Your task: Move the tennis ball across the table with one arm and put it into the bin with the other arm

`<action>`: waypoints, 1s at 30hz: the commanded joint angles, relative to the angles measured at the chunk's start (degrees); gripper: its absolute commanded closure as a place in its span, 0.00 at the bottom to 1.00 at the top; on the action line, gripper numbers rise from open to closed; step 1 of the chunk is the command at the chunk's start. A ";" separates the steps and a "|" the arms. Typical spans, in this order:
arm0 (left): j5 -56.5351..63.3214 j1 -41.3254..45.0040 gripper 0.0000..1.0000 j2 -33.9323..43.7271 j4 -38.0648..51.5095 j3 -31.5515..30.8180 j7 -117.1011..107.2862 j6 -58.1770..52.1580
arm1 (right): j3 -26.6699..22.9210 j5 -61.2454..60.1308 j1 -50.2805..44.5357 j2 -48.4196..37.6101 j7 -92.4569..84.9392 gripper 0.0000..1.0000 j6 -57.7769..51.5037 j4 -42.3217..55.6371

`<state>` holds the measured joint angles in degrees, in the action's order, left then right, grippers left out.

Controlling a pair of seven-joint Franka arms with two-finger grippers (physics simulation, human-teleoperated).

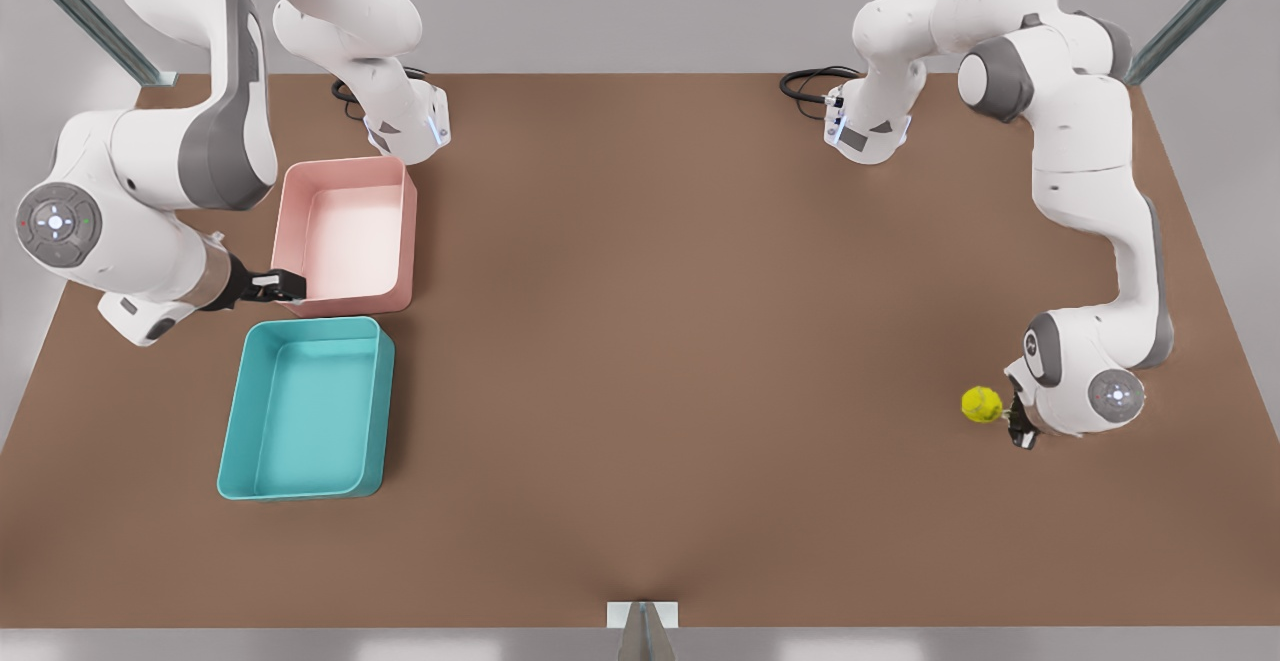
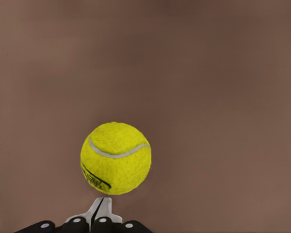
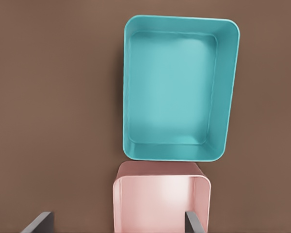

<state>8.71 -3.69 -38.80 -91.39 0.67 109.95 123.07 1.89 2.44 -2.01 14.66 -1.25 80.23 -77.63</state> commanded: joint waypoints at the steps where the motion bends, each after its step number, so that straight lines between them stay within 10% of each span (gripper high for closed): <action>1: -0.10 5.53 0.79 3.38 -2.47 -3.65 -51.14 -6.87 | 0.05 -0.16 -0.01 0.02 -0.24 0.00 -0.34 0.02; 9: -4.04 8.87 0.79 6.19 14.74 -2.78 -97.69 -34.81 | -0.04 -0.07 0.07 0.02 -0.33 0.00 -0.52 0.02; 11: -6.17 21.78 0.00 17.69 17.57 7.41 -115.64 -49.22 | 0.05 -0.33 0.07 0.63 -0.24 0.00 -0.34 0.20; 25: -15.83 17.58 0.00 22.63 18.62 2.23 -130.17 -57.06 | 0.13 -3.93 -17.50 17.33 33.95 0.00 41.40 -10.44; 30: -15.92 17.58 0.00 22.63 18.53 2.41 -130.08 -57.15 | -0.04 -8.42 -16.45 27.00 32.98 0.00 41.06 -2.18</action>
<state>-7.19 13.89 -16.24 -72.88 3.06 13.10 66.83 1.86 -4.58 -18.51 40.30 15.35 115.20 -81.29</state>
